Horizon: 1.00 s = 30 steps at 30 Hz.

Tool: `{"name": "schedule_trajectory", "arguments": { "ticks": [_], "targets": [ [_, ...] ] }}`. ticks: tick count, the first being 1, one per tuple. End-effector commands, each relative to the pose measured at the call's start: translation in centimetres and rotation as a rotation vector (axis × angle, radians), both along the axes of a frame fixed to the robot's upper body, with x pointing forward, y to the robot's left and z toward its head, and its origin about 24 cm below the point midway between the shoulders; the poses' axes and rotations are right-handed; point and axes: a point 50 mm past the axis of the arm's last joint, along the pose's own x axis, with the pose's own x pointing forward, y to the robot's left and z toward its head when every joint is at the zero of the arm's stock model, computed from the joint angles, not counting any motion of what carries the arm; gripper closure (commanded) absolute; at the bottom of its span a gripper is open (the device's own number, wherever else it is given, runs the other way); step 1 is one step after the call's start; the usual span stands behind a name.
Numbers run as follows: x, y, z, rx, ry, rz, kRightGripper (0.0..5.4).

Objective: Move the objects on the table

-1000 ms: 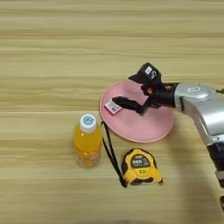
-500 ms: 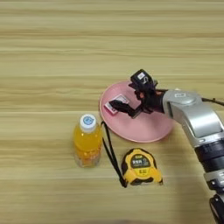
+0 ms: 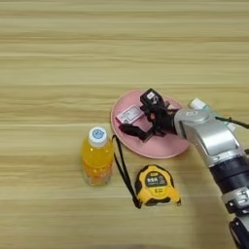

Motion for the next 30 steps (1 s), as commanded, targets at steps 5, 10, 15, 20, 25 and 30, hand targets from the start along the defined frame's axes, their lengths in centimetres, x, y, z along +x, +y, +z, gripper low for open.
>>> {"name": "schedule_trajectory", "arguments": {
  "ticks": [5, 10, 15, 20, 25, 30],
  "targets": [
    [1.9, 0.8, 2.4, -0.015, -0.144, 0.024, 0.43],
    [2.0, 1.0, 2.3, -0.011, -0.157, 0.026, 1.09],
    [2.1, 1.1, 2.3, -0.007, -0.163, 0.024, 1.38],
    [2.1, 1.2, 2.6, 0.0, -0.176, 0.03, 1.39],
    [2.3, 1.1, 3.8, 0.012, -0.22, 0.034, 1.39],
    [2.4, 1.2, 5.6, 0.028, -0.282, 0.051, 1.39]
  ]
}}
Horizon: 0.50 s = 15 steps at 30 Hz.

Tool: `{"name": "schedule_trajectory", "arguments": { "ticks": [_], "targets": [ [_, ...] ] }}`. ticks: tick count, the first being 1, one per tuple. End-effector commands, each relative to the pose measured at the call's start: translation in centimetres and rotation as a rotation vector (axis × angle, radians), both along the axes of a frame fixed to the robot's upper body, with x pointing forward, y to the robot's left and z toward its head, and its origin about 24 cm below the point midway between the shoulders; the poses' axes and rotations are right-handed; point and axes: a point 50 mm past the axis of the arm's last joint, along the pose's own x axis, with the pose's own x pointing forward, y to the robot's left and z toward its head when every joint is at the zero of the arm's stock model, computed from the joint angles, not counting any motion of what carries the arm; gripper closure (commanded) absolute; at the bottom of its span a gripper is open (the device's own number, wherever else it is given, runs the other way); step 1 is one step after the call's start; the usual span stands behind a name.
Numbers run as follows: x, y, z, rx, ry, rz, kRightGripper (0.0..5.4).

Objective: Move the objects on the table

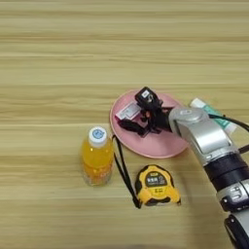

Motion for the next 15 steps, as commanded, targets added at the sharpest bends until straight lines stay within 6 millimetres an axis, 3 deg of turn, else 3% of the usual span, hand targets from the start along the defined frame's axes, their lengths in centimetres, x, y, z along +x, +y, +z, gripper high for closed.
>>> {"name": "schedule_trajectory", "arguments": {
  "ticks": [1, 7, 15],
  "targets": [
    [1.7, 0.4, 5.4, 0.033, -0.207, 0.028, 1.39],
    [1.4, 1.1, 7.6, 0.062, -0.281, 0.061, 1.39],
    [1.4, 2.4, 8.4, 0.062, -0.304, 0.117, 1.39]
  ]
}}
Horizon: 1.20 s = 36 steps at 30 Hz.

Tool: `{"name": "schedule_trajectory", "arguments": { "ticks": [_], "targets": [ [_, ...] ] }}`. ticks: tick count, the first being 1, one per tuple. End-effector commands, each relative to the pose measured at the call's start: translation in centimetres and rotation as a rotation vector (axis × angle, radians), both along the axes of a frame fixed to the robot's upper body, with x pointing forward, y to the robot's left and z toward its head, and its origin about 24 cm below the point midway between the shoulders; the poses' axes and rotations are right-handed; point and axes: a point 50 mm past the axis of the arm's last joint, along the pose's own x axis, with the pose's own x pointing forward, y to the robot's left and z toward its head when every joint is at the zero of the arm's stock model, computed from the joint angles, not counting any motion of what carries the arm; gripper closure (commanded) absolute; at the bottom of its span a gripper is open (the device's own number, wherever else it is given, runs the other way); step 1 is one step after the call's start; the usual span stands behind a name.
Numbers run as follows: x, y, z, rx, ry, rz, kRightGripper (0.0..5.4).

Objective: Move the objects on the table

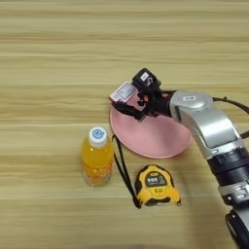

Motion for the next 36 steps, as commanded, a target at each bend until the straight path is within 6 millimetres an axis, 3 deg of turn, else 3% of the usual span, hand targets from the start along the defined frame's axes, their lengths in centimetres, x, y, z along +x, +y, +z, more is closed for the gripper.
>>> {"name": "schedule_trajectory", "arguments": {
  "ticks": [1, 12, 22, 36],
  "targets": [
    [1.3, 1.6, 4.4, 0.015, -0.173, 0.065, 1.39],
    [2.3, 4.9, 4.1, -0.003, -0.15, 0.182, 1.39],
    [2.6, 7.1, 2.4, -0.035, -0.091, 0.279, 1.39],
    [3.0, 7.6, 0.5, -0.099, -0.026, 0.323, 1.4]
  ]
}}
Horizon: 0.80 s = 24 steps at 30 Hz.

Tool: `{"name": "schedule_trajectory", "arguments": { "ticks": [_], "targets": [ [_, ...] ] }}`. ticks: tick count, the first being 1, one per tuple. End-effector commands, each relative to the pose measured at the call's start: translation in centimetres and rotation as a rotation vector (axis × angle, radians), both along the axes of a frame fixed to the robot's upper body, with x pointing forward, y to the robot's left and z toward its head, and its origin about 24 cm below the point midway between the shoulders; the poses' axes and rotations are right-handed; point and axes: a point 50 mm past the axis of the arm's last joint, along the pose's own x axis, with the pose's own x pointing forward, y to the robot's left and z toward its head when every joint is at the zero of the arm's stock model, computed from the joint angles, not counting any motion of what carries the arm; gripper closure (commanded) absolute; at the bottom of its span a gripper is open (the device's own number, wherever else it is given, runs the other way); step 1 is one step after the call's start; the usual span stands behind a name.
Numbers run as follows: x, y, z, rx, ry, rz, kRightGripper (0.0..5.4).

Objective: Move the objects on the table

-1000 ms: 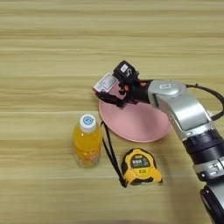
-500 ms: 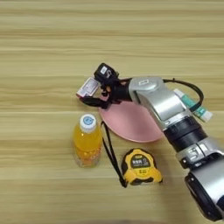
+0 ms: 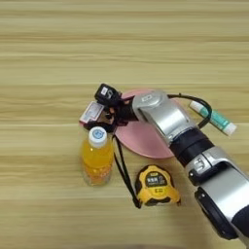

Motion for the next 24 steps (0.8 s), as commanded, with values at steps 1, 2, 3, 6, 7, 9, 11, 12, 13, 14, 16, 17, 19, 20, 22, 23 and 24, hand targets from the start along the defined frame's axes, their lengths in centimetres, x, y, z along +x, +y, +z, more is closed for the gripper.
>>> {"name": "schedule_trajectory", "arguments": {
  "ticks": [1, 2, 3, 6, 7, 9, 11, 12, 13, 14, 16, 17, 19, 20, 22, 23, 24],
  "targets": [
    [1.6, 1.2, 4.0, 0.03, -0.157, 0.039, 1.4],
    [1.6, 1.2, 4.0, 0.029, -0.156, 0.04, 1.4],
    [1.6, 1.2, 4.0, 0.029, -0.155, 0.04, 1.4],
    [1.6, 1.2, 3.9, 0.026, -0.152, 0.041, 1.4],
    [1.6, 1.2, 3.9, 0.025, -0.151, 0.042, 1.4],
    [1.6, 1.2, 3.8, 0.023, -0.15, 0.044, 1.4],
    [1.6, 1.2, 3.8, 0.024, -0.151, 0.048, 1.4],
    [1.5, 1.2, 3.8, 0.025, -0.152, 0.049, 1.4],
    [1.5, 1.3, 3.9, 0.026, -0.152, 0.05, 1.4],
    [1.5, 1.3, 3.9, 0.029, -0.153, 0.052, 1.11],
    [1.4, 1.3, 4.1, 0.035, -0.156, 0.056, 0.95],
    [1.4, 1.3, 4.1, 0.037, -0.157, 0.057, 0.81],
    [1.4, 1.3, 4.3, 0.043, -0.161, 0.057, 0.57],
    [1.4, 1.4, 4.4, 0.045, -0.163, 0.056, 0.44],
    [1.4, 1.4, 4.6, 0.054, -0.169, 0.054, 0.23],
    [1.4, 1.3, 4.8, 0.06, -0.174, 0.053, 0.18],
    [1.5, 1.3, 4.9, 0.065, -0.178, 0.051, 0.06]
  ]
}}
